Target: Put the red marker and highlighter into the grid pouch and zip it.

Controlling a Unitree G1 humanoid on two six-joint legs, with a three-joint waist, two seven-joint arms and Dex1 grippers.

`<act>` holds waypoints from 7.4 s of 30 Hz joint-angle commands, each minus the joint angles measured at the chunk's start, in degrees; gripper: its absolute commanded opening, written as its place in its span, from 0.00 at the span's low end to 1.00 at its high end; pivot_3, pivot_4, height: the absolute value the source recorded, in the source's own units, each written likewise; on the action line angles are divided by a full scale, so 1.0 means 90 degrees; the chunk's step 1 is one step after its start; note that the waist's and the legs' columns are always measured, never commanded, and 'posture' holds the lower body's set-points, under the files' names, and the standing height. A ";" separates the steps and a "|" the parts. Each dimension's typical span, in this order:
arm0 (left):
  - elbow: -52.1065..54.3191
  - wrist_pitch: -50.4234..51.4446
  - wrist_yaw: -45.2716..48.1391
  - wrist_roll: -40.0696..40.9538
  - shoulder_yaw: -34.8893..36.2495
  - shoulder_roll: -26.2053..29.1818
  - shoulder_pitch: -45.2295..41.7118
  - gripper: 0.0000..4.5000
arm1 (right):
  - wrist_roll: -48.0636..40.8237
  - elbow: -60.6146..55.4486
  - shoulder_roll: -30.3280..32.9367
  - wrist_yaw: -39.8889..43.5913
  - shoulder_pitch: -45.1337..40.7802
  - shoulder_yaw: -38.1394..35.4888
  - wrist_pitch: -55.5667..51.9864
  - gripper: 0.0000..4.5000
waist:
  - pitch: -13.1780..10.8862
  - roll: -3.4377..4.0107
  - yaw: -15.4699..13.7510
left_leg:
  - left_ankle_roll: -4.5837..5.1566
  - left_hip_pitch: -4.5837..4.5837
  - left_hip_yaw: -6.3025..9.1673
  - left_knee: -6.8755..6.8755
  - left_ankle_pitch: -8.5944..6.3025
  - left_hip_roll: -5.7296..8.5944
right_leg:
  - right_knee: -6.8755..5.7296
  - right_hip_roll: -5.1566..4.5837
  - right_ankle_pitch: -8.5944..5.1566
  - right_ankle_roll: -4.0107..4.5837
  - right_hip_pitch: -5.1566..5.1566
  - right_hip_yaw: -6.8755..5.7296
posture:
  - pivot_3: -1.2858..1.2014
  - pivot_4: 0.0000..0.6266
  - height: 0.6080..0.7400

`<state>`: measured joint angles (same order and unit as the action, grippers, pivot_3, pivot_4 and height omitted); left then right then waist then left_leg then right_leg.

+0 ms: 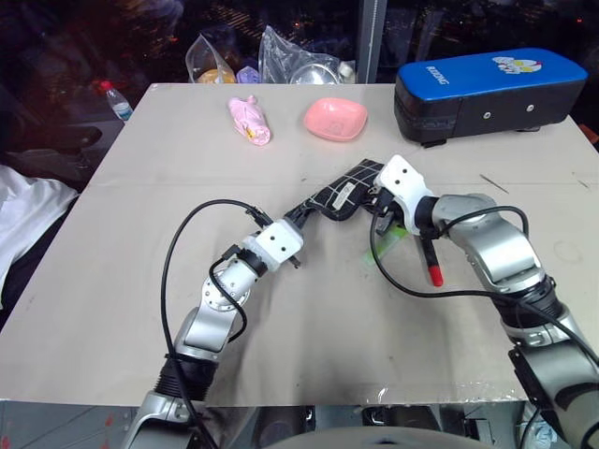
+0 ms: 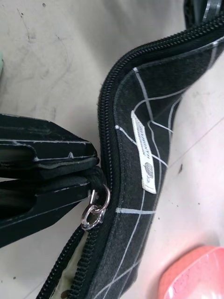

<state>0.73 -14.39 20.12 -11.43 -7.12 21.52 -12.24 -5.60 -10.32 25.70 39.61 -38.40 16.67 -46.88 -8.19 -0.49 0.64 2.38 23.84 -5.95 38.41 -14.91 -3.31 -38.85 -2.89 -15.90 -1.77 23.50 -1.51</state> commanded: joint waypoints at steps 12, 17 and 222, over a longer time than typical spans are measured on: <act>0.0304 0.0097 -0.0646 -0.0143 0.0339 -0.0150 -0.0325 0.00 | -0.0133 -0.0364 -0.0039 0.0065 -0.0039 0.0004 -0.0032 0.01 | 0.0000 0.0000 -0.0001 | 0.0000 0.0000 0.0001 0.0000 0.0000 0.0000 | 0.0001 0.0000 0.0000 0.0000 0.0000 0.0000 | 0.52 0.24 0.98; 0.0292 0.0112 -0.0682 -0.0158 0.0255 -0.0212 -0.0320 0.00 | -0.0214 -0.0482 -0.0166 0.0019 -0.0054 0.0001 -0.0139 0.01 | 0.0000 0.0000 0.0001 | -0.0001 0.0000 0.0002 0.0000 0.0000 0.0000 | 0.0000 0.0001 0.0000 0.0000 0.0000 -0.0001 | 0.52 0.24 0.98; -0.0062 -0.0913 0.0368 0.0163 -0.0482 -0.0230 -0.0787 0.00 | 0.2238 0.2299 0.2213 0.1602 -0.1065 0.0365 0.7856 0.07 | -0.0016 -0.0019 -0.0030 | -0.0019 -0.0007 -0.0010 0.0011 0.0012 -0.0005 | 0.0000 0.0019 -0.0001 0.0000 -0.0002 0.0019 | 0.52 0.24 0.98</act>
<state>-1.09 -21.89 23.56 -11.56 -11.77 20.20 -18.54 16.35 11.07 45.97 54.53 -47.36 21.88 23.07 -8.33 -0.66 0.37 2.20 23.78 -6.03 38.51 -14.80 -3.36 -38.86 -2.72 -15.90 -1.77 23.48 -1.33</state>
